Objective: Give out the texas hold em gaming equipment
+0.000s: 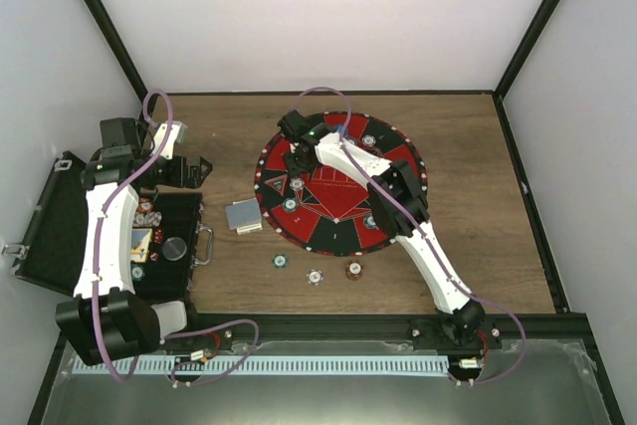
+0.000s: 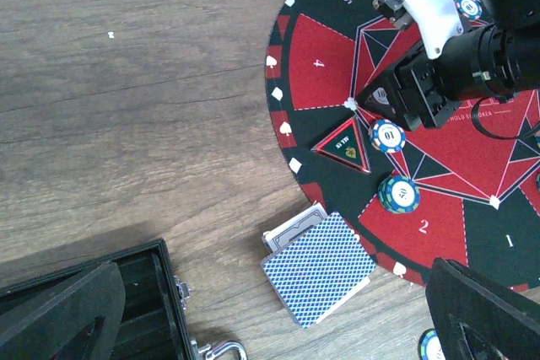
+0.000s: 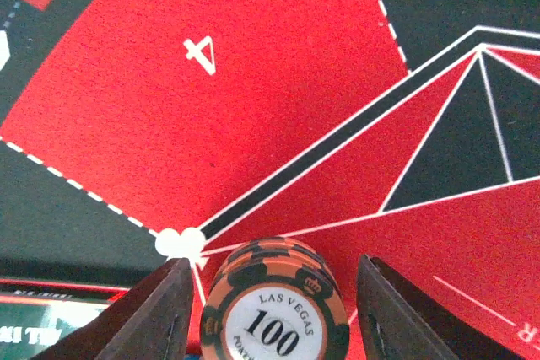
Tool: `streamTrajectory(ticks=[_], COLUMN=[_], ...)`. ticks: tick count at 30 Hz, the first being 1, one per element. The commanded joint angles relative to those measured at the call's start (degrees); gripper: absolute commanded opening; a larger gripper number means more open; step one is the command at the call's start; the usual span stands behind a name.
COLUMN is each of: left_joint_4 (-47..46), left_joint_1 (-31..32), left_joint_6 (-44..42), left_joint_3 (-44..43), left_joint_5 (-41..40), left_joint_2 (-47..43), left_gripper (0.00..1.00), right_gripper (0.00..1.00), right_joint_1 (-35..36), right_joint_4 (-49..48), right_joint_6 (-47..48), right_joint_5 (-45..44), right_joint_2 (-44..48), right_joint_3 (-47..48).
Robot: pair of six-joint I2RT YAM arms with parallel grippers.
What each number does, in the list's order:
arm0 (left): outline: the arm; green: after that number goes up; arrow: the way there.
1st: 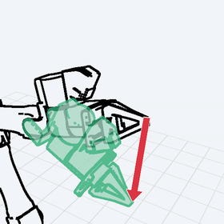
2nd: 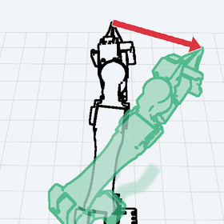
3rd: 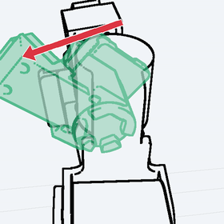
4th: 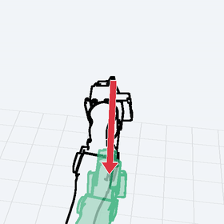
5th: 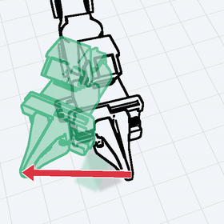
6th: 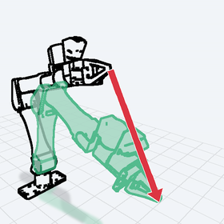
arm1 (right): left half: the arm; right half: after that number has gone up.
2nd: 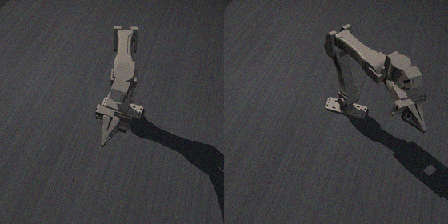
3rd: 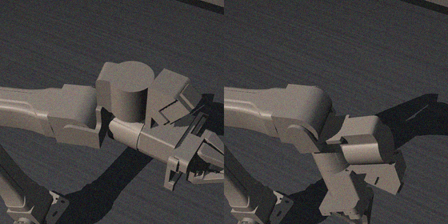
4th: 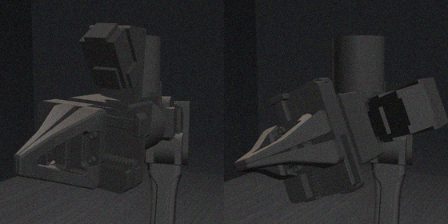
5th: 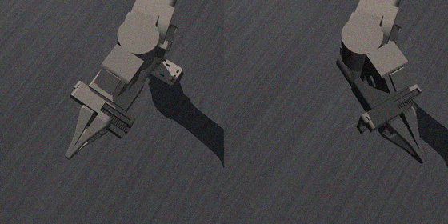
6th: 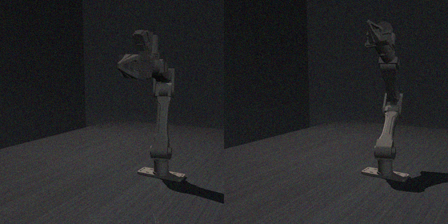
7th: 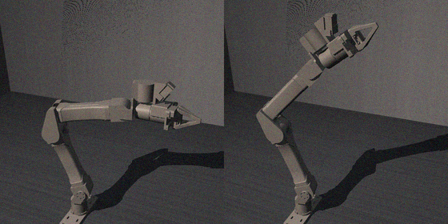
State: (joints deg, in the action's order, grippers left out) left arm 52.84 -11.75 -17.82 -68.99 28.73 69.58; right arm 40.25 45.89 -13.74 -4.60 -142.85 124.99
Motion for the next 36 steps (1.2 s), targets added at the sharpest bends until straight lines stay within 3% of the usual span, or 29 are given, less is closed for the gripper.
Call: streamTrajectory(ticks=[1, 6, 8, 17, 22, 28, 36], left_joint_4=[0.1, 0.1, 0.1, -1.3, -1.7, -1.7, -1.8], left_joint_1=[-0.4, -0.4, -0.4, -0.4, -0.4, -0.4, -0.4], left_joint_6=[-0.2, -0.3, -0.3, 0.5, 0.6, 0.4, 0.7], left_joint_3=[-0.2, -0.5, -0.7, 0.0, 0.2, 0.4, 0.2], left_joint_5=[0.5, 0.5, 0.6, 2.3, 2.6, 2.2, 2.2], left_joint_2=[-0.4, -0.5, -0.5, -0.5, -0.4, -0.4, -0.2], left_gripper=[1.0, 1.0, 1.0, 1.0, 1.0, 1.0, 1.0], right_gripper=[0.59, 0.69, 0.71, 0.85, 0.89, 0.9, 0.84], right_joint_1=[0.1, 0.1, 0.4, 7.2, 11.7, 15.0, 17.2], right_joint_4=[3.3, 5.9, 6.8, -0.2, -0.6, -0.4, -1.7], right_joint_6=[1.3, 1.1, 0.4, -8.6, -15.3, -19.5, -19.6], right_joint_5=[-1.7, -3.4, -4.2, -6.1, -5.1, -3.7, -1.3], right_joint_2=[0.7, 7.4, 11.3, 42.1, 53.1, 59.1, 60.0], right_joint_3=[5.4, 5.1, 0.9, -43.0, -58.6, -67.7, -72.2])
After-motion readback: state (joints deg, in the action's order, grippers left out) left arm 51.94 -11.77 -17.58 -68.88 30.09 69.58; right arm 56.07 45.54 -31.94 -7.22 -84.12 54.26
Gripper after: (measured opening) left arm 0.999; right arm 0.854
